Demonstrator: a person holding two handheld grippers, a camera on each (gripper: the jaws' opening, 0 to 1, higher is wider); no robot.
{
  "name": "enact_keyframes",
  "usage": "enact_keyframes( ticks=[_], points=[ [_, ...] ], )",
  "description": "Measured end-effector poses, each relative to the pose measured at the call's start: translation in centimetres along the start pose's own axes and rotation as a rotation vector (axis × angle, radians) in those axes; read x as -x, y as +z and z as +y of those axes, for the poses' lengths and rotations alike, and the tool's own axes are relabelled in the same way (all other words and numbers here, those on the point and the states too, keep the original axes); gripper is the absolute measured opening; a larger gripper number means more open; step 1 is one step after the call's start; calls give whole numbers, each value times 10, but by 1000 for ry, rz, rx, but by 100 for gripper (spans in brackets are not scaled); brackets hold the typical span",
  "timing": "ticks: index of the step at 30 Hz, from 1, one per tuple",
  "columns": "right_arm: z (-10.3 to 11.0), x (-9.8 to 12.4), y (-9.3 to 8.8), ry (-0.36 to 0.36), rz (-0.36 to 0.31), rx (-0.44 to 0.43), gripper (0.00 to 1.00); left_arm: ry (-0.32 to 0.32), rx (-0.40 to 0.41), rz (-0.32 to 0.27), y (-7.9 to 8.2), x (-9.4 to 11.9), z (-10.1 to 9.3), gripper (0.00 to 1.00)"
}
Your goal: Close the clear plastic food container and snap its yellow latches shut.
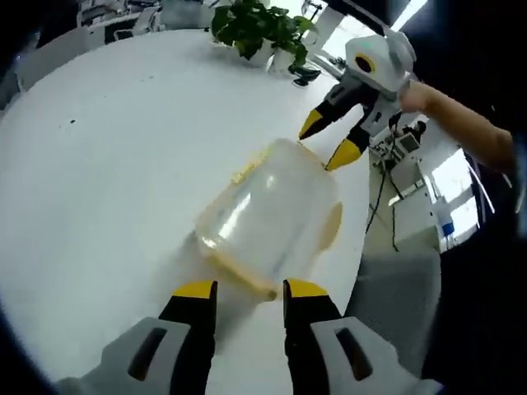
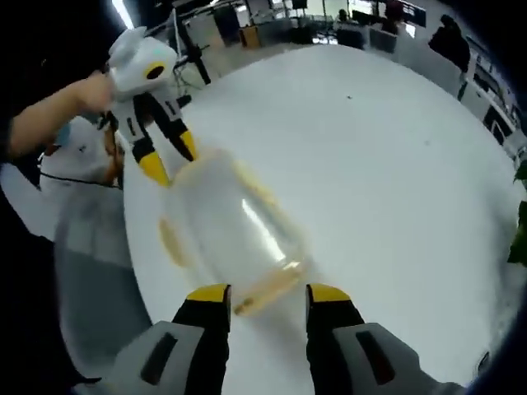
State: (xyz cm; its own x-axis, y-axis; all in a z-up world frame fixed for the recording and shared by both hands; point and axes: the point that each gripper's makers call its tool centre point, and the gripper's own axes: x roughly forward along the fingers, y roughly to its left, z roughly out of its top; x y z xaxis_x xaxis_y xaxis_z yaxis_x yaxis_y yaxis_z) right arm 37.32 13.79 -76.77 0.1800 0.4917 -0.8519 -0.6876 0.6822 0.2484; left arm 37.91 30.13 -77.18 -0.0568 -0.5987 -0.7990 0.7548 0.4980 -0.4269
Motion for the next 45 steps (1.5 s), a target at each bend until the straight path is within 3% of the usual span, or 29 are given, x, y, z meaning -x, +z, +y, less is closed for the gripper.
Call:
enact_keyframes(
  ticks=[1, 4, 6, 10, 17, 21, 28, 38, 45],
  points=[
    [-2, -1, 0, -4, -9, -28, 35, 12, 50, -7, 0, 0, 5, 30],
    [-3, -1, -2, -4, -14, -53, 33, 13, 99, -26, 1, -2, 6, 30],
    [-3, -3, -4, -4, -11, -56, 33, 24, 101, -9, -4, -4, 6, 30],
    [-2, -4, -6, -7, -2, -59, 33, 42, 162, -49, 1, -5, 9, 31],
    [0, -4, -7, 4, -8, -98, 32, 42, 237, -66, 3, -9, 5, 29],
    [4, -7, -6, 22, -17, -124, 31, 49, 225, -77, 5, -12, 2, 32],
    [9, -7, -6, 18, -6, -129, 27, 52, 280, -80, 3, -11, 1, 31],
    [9, -7, -8, 36, -31, -191, 26, 53, 316, -86, 3, -11, 1, 28],
    [10, -7, -7, 32, -34, -188, 25, 59, 324, -90, 3, -10, 0, 27]
  ],
)
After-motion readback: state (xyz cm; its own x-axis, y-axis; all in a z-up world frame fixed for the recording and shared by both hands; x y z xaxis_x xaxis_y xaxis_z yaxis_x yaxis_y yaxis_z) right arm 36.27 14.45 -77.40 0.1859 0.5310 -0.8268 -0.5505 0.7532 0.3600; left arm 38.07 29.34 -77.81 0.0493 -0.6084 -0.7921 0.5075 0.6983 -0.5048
